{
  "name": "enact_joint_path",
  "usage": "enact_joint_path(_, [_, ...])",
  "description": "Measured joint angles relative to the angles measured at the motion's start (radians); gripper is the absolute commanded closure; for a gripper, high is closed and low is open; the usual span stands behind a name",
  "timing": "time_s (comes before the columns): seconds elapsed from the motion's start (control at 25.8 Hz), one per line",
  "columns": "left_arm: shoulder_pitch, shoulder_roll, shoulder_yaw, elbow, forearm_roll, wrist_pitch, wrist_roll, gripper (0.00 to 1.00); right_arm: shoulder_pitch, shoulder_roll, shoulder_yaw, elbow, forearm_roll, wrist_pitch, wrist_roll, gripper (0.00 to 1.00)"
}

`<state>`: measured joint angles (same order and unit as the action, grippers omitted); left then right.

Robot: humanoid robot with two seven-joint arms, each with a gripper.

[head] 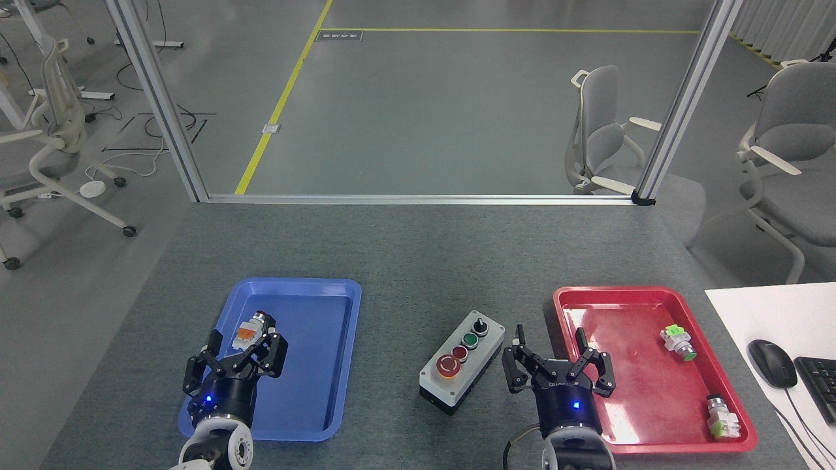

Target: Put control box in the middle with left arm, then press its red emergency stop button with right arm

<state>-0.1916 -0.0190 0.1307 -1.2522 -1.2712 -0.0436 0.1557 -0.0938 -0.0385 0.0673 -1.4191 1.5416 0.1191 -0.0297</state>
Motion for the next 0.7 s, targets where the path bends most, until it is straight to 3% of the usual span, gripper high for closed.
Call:
enact_joint_path(0.23, [0.0, -0.001, 0.0, 0.0, 0.002, -0.001, 0.002, 0.01, 0.007, -0.031, -0.028, -0.008, -0.008, 0.002, -0.106, 0.01])
enact_joint_path(0.43, [0.0, -0.001, 0.0, 0.0, 0.003, -0.001, 0.003, 0.01, 0.006, -0.042, -0.042, -0.005, -0.051, 0.004, -0.124, 0.01])
enact_joint_path(0.7, [0.0, -0.001, 0.0, 0.0, 0.003, -0.001, 0.003, 0.01, 0.002, -0.045, -0.039, 0.007, -0.064, -0.001, -0.127, 0.01])
